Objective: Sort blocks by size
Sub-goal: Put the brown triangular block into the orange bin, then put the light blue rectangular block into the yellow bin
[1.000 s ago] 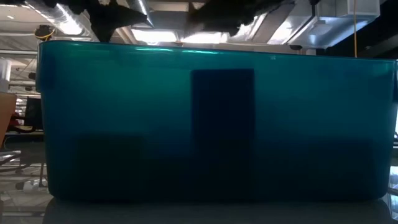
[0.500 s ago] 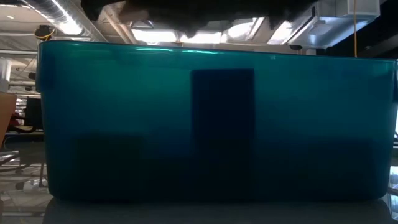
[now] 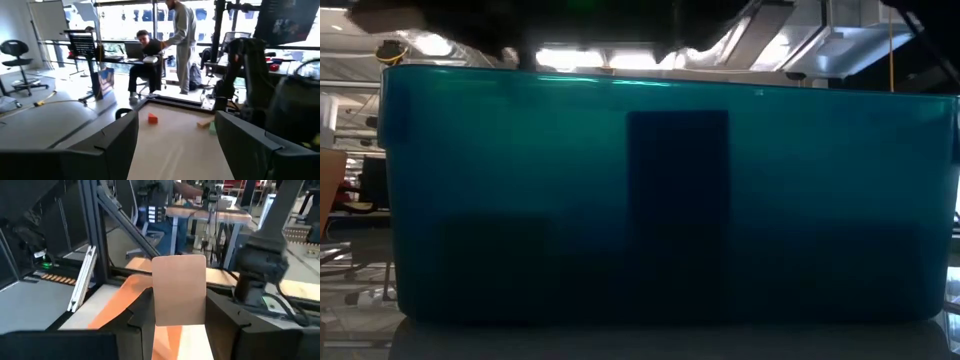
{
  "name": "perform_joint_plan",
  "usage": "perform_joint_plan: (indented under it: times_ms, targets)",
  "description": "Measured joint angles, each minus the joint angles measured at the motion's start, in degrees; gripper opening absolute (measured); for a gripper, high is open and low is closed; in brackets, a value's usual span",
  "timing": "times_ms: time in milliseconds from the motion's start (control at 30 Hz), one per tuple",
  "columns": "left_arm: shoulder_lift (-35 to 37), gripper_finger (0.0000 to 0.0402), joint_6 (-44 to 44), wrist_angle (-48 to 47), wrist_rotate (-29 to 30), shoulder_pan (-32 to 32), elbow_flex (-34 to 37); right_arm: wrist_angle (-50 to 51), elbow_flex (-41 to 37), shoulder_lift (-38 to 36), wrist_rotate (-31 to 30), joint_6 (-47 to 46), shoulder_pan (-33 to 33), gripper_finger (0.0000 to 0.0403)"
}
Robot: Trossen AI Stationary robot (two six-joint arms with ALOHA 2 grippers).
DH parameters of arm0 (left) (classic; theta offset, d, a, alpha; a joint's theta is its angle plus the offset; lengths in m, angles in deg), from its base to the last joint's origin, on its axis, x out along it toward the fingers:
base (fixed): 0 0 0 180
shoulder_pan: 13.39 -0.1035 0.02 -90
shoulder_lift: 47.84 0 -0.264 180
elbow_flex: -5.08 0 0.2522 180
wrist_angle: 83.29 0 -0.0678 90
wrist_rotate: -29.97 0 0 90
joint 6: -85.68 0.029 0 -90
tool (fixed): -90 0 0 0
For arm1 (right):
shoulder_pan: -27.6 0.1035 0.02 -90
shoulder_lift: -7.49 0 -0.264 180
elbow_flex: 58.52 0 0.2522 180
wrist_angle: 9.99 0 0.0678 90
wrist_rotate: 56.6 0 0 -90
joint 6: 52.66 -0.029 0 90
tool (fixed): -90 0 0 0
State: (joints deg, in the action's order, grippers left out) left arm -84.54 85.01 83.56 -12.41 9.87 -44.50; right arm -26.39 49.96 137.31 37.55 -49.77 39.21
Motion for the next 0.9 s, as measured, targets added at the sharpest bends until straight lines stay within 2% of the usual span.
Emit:
perform_joint_plan:
  times_ms: [133,400,567,900]
  targets:
    - [-0.2,0.0250,0.9,-0.1,0.0,-1.1,0.0,0.9,5.7,4.4,0.8,-2.6,0.0,0.0132]
    - [-0.6,0.0250,0.7,-0.1,0.0,-2.0,0.0,4.6,12.7,9.2,7.4,-3.9,0.0,0.0140]
    - [-0.6,0.0250,1.1,0.0,0.0,-2.0,0.0,4.6,12.8,9.1,4.2,-4.0,0.0,0.0173]
    - [-0.6,0.0250,0.8,0.0,0.0,-2.0,0.0,8.9,12.8,8.9,4.5,-1.3,0.8,0.0242]
